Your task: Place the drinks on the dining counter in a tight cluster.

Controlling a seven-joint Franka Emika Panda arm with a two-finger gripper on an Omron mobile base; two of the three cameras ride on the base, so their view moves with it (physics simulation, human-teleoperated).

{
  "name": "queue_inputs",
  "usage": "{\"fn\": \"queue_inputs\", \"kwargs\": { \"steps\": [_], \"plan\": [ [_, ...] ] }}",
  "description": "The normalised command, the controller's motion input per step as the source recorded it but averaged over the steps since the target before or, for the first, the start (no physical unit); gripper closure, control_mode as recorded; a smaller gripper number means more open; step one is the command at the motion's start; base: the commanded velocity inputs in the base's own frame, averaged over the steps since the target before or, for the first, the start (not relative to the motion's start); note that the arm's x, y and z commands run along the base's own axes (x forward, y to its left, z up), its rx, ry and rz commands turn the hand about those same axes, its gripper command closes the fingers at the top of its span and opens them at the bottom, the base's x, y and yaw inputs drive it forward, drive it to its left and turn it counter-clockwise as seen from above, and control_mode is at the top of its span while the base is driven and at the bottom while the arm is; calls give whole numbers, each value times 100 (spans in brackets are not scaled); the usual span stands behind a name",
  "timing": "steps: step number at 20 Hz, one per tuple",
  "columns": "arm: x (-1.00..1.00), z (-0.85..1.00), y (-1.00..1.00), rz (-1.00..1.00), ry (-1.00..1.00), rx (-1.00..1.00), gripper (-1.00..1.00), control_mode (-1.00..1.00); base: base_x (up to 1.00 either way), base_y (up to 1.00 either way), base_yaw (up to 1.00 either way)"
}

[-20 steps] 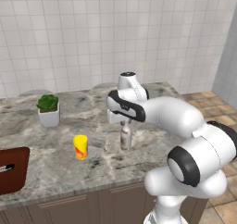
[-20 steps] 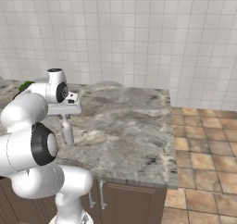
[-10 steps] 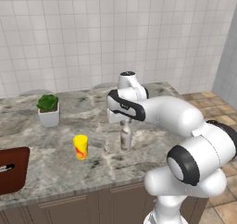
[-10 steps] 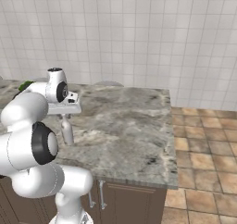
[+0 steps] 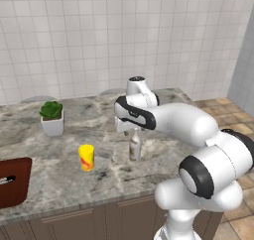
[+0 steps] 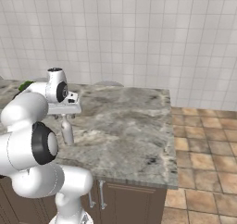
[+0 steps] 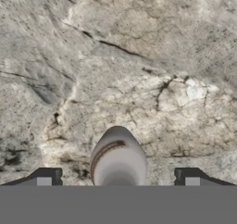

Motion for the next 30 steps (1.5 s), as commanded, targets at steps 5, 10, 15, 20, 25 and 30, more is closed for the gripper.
{"fn": "queue_inputs", "kwargs": {
  "steps": [5,10,15,20,25,30],
  "plan": [
    [0,11,0,0,-3,0,-100,-100,0,0,0],
    [0,48,-5,0,-4,2,-100,-100,0,0,0],
    [-17,41,-17,0,-2,4,-100,-100,0,0,0],
    [-29,35,-21,-1,-3,5,-100,-100,0,0,0],
    [-63,0,-41,-6,-5,3,-100,-100,0,0,0],
    [-63,3,-46,-6,-5,2,-100,-100,0,0,0]
  ]
}}
